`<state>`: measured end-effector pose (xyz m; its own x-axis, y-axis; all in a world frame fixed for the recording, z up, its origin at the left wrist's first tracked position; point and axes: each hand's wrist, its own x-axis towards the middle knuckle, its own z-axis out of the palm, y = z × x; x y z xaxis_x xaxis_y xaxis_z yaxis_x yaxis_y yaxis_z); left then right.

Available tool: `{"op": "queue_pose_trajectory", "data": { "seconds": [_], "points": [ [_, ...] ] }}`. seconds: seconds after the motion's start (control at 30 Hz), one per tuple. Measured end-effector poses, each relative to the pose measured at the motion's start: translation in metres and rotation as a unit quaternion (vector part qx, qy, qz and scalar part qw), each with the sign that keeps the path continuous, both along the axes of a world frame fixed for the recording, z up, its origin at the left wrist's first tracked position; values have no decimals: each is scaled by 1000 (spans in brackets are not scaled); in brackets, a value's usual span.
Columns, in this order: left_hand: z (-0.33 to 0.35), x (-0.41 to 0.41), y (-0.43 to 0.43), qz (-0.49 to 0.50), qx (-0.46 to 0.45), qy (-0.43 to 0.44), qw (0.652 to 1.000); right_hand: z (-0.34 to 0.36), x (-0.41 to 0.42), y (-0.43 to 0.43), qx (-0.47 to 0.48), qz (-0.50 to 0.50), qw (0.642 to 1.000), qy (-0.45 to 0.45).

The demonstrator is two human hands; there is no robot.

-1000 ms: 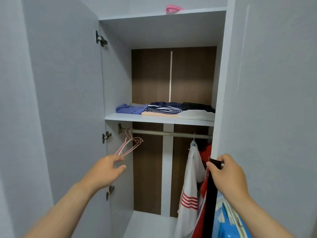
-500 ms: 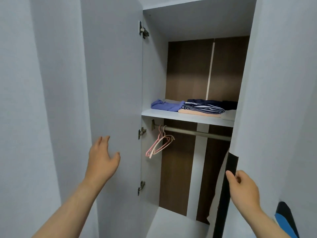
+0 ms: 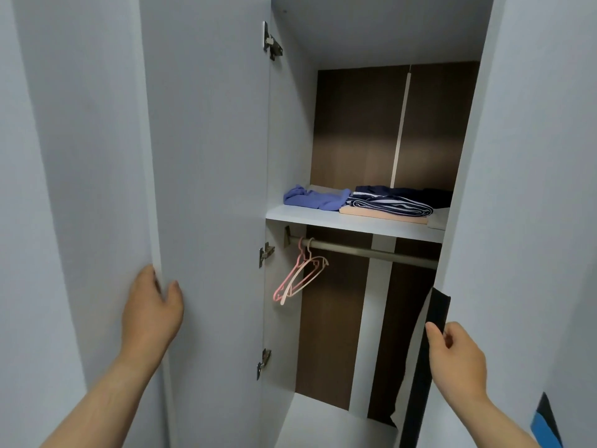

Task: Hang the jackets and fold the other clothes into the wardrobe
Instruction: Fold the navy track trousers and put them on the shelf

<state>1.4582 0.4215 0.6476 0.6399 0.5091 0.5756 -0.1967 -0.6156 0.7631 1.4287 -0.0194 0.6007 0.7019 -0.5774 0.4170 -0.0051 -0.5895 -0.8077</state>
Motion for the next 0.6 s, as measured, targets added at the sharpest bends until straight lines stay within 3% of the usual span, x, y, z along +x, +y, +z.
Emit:
{"op": "queue_pose_trajectory", "data": {
  "seconds": [0.3, 0.5, 0.6],
  "points": [
    [-15, 2, -10, -6, -76, -63, 995, -5, 21, 10, 5, -5, 1000, 12],
    [-45, 15, -35, -102, -141, -18, 985, -2, 30, 14, 11, -24, 999, 40],
    [-49, 8, -55, -148, -119, -12, 982, -1, 33, 13, 8, -27, 998, 53]
  ]
}}
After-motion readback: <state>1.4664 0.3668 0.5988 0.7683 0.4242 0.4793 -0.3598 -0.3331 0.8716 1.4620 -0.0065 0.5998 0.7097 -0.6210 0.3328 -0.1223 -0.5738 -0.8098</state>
